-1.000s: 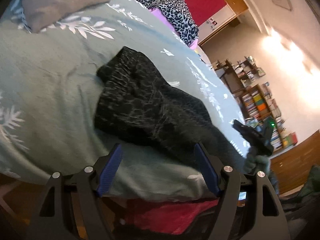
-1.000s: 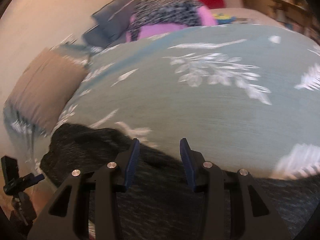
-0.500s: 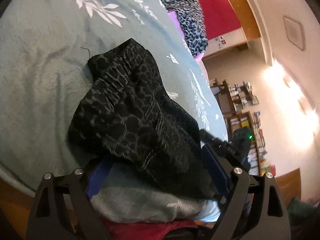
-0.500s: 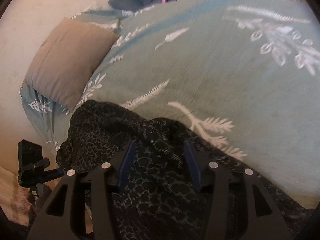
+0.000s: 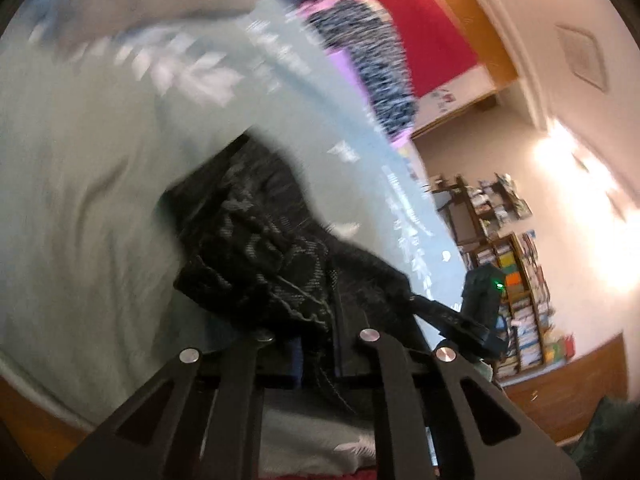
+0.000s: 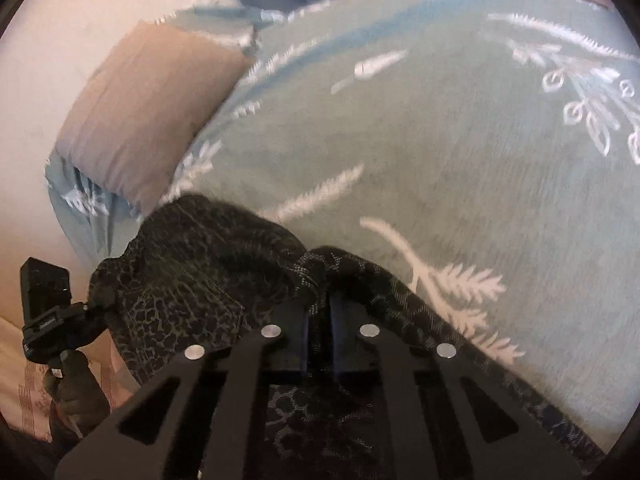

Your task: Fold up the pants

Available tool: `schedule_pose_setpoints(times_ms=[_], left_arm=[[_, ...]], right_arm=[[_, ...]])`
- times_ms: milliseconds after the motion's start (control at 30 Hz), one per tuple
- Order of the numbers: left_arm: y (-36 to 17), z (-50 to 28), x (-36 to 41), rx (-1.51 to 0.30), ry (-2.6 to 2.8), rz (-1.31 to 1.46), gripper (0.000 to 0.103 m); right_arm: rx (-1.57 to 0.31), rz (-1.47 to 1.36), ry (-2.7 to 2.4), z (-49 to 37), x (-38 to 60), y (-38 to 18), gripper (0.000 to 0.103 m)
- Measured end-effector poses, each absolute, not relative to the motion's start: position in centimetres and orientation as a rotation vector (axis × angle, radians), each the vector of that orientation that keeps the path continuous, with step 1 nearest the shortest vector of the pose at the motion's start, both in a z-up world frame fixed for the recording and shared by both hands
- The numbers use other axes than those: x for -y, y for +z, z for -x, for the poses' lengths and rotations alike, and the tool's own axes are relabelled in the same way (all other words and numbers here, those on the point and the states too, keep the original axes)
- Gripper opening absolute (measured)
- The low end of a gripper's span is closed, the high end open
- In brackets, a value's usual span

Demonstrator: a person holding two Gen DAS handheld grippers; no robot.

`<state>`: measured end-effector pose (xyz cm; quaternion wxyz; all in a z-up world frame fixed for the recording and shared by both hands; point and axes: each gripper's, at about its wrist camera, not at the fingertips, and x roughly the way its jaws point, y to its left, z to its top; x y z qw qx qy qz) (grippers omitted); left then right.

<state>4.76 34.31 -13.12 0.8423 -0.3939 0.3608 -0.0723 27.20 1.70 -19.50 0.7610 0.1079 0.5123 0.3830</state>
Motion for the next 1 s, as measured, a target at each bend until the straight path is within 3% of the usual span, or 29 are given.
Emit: schedule_pose_setpoints(times_ms=[100, 267, 400, 667, 800, 1000], left_arm=[[-11.0, -5.4, -33.9, -0.696, -0.185, 0.732, 0.008], [-15.0, -7.0, -35.5, -0.814, -0.126, 0.76, 0.008], [-18.4, -6.0, -36.4, -0.854, -0.102, 0.835, 0.008], [-16.6, -6.4, -35.8, -0.883, -0.055, 0.793, 0.014], [-14.9, -6.1, -35.1, -0.884, -0.008, 0.723, 0.033], [-12.8, -4.6, -34.1, -0.853, 0.054, 0.644, 0.043]], right_arm=[[-1.073, -0.266, 0.802, -27.5, -1.0, -18.6, 0.008], [-1.102, -0.26, 0.742, -28.3, -0.8, -20.2, 0.009], [-1.062, -0.221, 0.668, -28.0, -0.3, -20.1, 0.048], [-0.922, -0.223, 0.633, -23.6, 5.0, -16.3, 0.048], [-0.945, -0.226, 0.695, -20.4, 5.7, -16.2, 0.048], [-1.012, -0.12, 0.846, -15.6, 2.5, -17.8, 0.048]])
